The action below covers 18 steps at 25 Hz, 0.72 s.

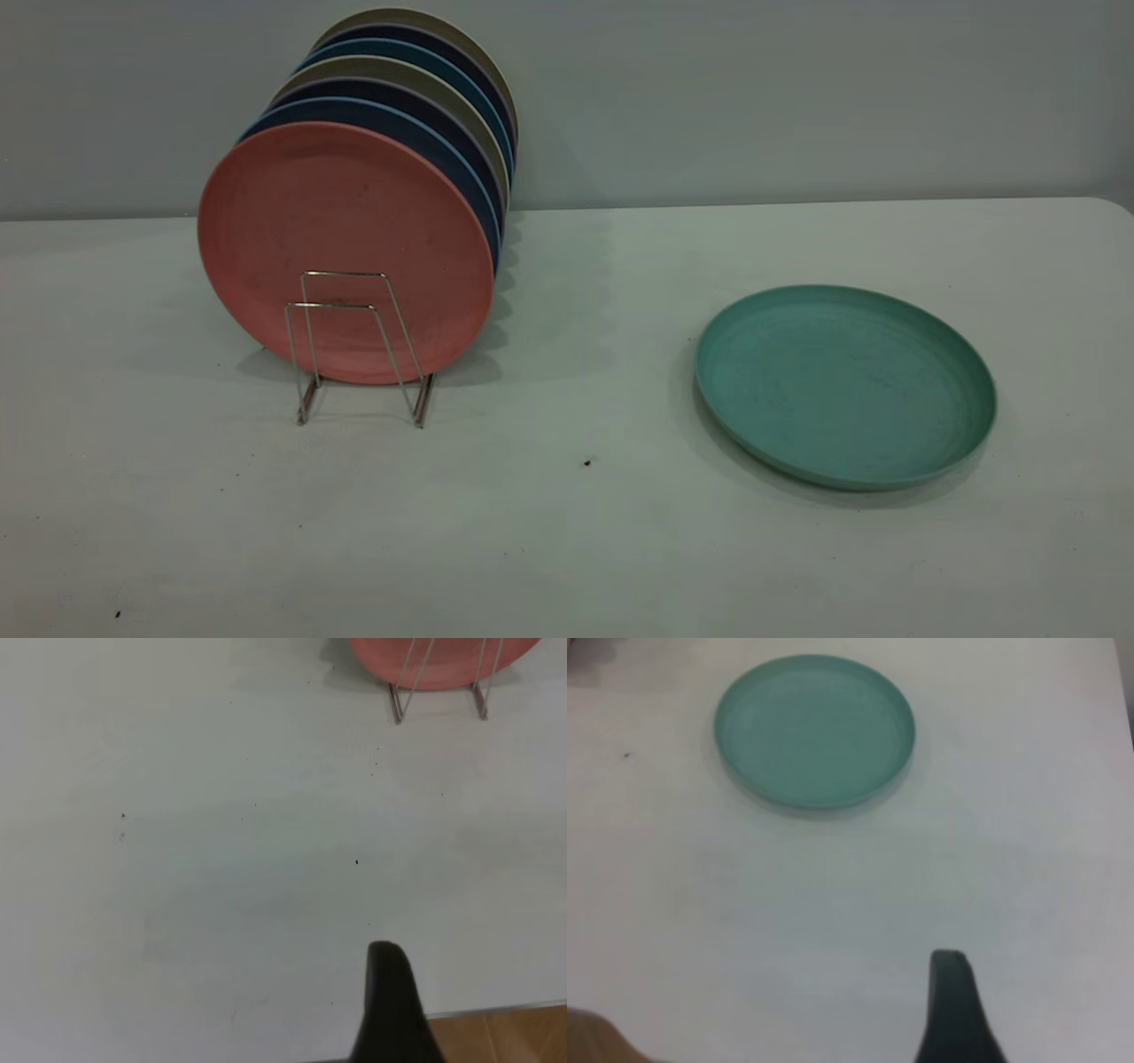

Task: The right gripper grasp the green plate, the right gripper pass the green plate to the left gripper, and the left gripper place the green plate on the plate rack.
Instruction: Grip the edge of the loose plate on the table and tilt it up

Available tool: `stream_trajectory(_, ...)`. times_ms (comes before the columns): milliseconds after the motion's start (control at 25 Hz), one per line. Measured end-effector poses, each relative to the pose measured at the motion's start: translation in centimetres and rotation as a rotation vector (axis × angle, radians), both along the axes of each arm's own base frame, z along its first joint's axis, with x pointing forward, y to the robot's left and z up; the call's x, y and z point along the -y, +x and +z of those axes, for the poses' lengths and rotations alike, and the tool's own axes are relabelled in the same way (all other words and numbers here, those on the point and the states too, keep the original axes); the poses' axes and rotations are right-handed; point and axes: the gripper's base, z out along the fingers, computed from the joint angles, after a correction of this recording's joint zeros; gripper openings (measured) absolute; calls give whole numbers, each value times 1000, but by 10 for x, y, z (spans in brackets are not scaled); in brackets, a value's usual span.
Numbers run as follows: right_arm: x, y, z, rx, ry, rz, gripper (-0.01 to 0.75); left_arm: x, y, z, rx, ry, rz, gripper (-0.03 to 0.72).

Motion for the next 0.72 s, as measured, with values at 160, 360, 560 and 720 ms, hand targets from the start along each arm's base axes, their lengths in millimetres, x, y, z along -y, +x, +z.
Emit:
stream_trajectory(160, 0, 0, 0, 0, 0, 0, 511, 0, 0, 0, 0, 0, 0, 526)
stream_trajectory(360, 0, 0, 0, 0, 0, 0, 511, 0, 0, 0, 0, 0, 0, 526)
stream_trajectory(560, 0, 0, 0, 0, 0, 0, 511, 0, 0, 0, 0, 0, 0, 526)
stream_trajectory(720, 0, 0, 0, 0, 0, 0, 511, 0, 0, 0, 0, 0, 0, 526)
